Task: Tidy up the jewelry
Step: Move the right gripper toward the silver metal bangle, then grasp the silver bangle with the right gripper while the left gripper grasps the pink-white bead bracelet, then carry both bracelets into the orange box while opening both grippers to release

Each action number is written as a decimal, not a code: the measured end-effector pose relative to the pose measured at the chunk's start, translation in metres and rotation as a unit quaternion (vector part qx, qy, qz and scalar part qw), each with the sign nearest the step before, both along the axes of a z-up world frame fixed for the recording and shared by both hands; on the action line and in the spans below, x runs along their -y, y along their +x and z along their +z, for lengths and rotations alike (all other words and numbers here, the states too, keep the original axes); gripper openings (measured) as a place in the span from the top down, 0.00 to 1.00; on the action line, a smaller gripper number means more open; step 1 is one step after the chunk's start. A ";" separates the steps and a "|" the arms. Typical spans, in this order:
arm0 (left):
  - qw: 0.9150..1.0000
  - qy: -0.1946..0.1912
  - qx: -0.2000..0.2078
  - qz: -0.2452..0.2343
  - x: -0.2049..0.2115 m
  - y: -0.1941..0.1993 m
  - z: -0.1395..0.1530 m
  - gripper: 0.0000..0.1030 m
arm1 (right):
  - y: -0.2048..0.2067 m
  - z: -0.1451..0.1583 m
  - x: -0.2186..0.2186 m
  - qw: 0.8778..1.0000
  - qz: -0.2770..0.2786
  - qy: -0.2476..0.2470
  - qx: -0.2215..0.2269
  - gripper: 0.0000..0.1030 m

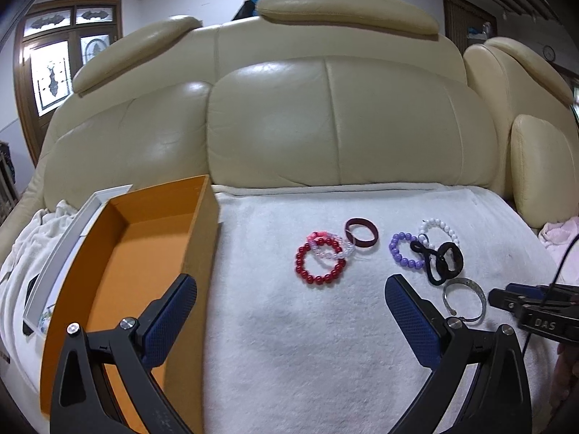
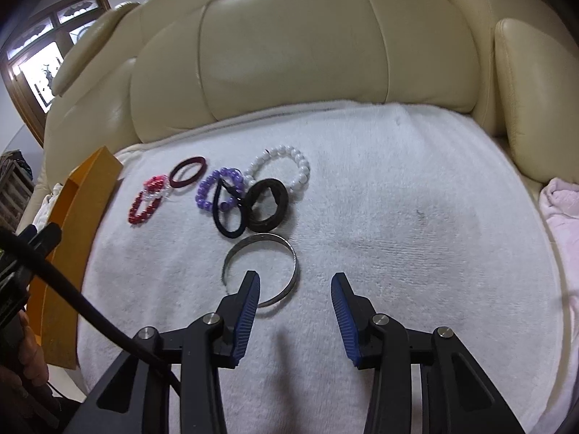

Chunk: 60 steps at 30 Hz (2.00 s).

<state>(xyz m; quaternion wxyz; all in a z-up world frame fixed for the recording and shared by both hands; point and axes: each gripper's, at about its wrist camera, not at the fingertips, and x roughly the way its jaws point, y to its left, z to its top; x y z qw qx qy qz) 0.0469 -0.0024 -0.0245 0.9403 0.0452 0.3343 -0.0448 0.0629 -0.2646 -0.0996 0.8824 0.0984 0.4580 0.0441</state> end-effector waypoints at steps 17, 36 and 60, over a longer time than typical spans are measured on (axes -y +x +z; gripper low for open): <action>0.999 0.016 -0.041 -0.002 0.007 0.037 -0.023 0.04 | 0.029 -0.023 -0.021 0.999 0.023 -0.015 -0.026 0.96; 0.991 -0.050 -0.120 -0.036 0.030 0.111 -0.057 0.16 | 0.033 -0.005 0.007 0.999 -0.022 0.029 0.001 0.96; 0.986 -0.083 -0.112 -0.092 0.023 0.097 -0.050 0.93 | 0.026 0.004 -0.011 0.999 -0.012 0.031 0.017 0.96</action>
